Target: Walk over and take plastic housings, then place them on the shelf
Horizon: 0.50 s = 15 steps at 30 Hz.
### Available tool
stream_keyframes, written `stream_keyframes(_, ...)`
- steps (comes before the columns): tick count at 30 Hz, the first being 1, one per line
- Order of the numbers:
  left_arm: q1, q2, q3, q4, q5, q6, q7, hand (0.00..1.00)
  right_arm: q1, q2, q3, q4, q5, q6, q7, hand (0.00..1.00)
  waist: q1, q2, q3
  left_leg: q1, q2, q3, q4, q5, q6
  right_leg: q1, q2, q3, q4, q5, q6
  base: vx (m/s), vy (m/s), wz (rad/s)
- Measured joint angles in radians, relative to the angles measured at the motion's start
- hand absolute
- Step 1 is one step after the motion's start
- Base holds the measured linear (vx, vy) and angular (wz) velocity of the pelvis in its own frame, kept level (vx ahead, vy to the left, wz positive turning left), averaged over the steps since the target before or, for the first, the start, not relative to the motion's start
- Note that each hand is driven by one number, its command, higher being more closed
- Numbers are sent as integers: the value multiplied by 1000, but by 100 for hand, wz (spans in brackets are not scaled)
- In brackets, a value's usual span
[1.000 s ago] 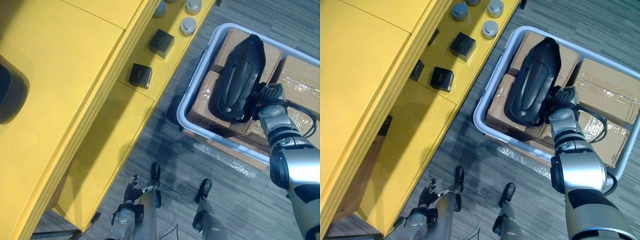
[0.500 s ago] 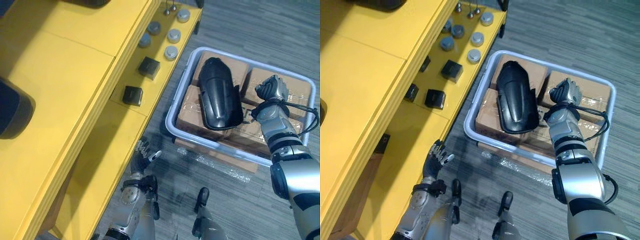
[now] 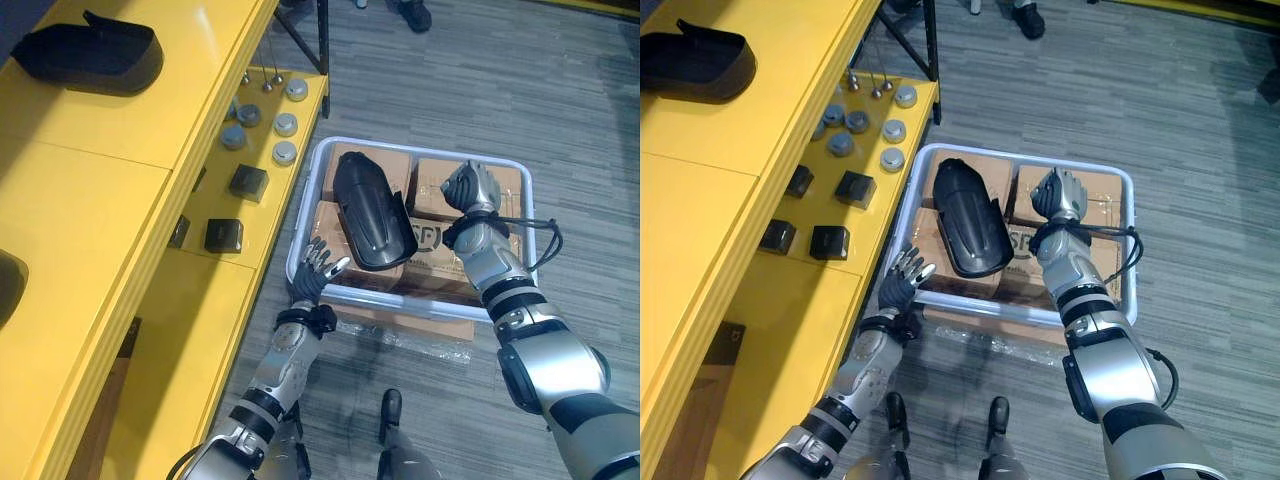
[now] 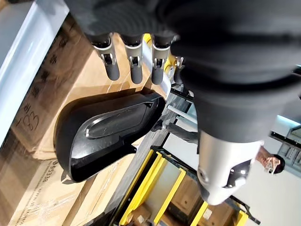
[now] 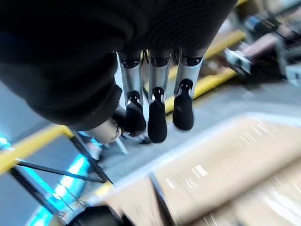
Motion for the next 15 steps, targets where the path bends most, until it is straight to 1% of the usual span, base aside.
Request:
stream_keyframes(2, 81, 0, -43, -53, 43, 1, 3, 0, -4, -6, -58, 65, 33, 2, -12, 0, 6, 1, 1, -35, 1, -41, 2, 11, -2, -9, 3, -33, -2, 2, -3, 7, 33, 40)
stream_keyframes(3, 102, 1, -51, -64, 54, 1, 4, 0, -7, -9, -66, 74, 39, 2, -20, 0, 9, 2, 1, -41, 1, -48, 4, 11, -2, -9, 3, -45, -2, 2, -3, 8, 38, 37)
stream_keyframes(4, 141, 2, -70, -84, 70, 1, 3, 0, -26, -22, -77, 104, 46, 2, -32, 0, 19, 4, 3, -53, 0, -62, 10, 11, -2, -10, 3, -54, -3, 2, -3, -2, 47, 34)
stream_keyframes(5, 176, 0, -89, -112, 81, 5, 0, 0, -54, -55, -77, 125, 50, 1, -44, 0, 33, 11, 6, -72, -5, -77, 16, 12, -1, -16, -1, -70, -3, 2, -3, -8, 53, 33)
stream_keyframes(6, 193, 1, -95, -129, 90, 6, -1, 0, -71, -72, -76, 136, 52, 1, -48, 0, 39, 15, 9, -84, -7, -85, 19, 12, 0, -21, -2, -75, -5, 2, -2, -22, 63, 33)
stream_keyframes(8, 251, 1, -112, -169, 119, 8, -8, 0, -118, -144, -74, 142, 59, 0, -66, 0, 68, 31, 18, -122, -16, -108, 20, 18, 7, -40, -8, -91, -11, 2, -2, -28, 71, 32)
stream_keyframes(9, 271, 1, -113, -175, 130, 11, -14, 0, -128, -166, -74, 142, 59, -2, -73, 0, 78, 38, 21, -131, -17, -116, 20, 21, 10, -44, -11, -101, -14, 3, -1, -15, 57, 25)
stream_keyframes(10, 286, 2, -113, -176, 139, 11, -21, 0, -134, -177, -73, 145, 59, -5, -77, 0, 82, 43, 24, -137, -19, -122, 20, 23, 11, -46, -12, -103, -14, 3, 0, -8, 58, 20)
stream_keyframes(11, 318, 4, -114, -184, 156, 16, -33, 0, -150, -204, -67, 158, 59, -13, -85, 0, 91, 50, 28, -153, -26, -129, 20, 25, 14, -57, -15, -110, -14, 4, 0, -5, 57, 15)
stream_keyframes(15, 369, 7, -129, -195, 187, 20, -73, 0, -161, -271, 0, 175, 59, -21, -97, 0, 109, 63, 36, -190, -32, -132, 18, 32, 19, -92, -23, -120, -14, 9, 8, 9, 43, 6)
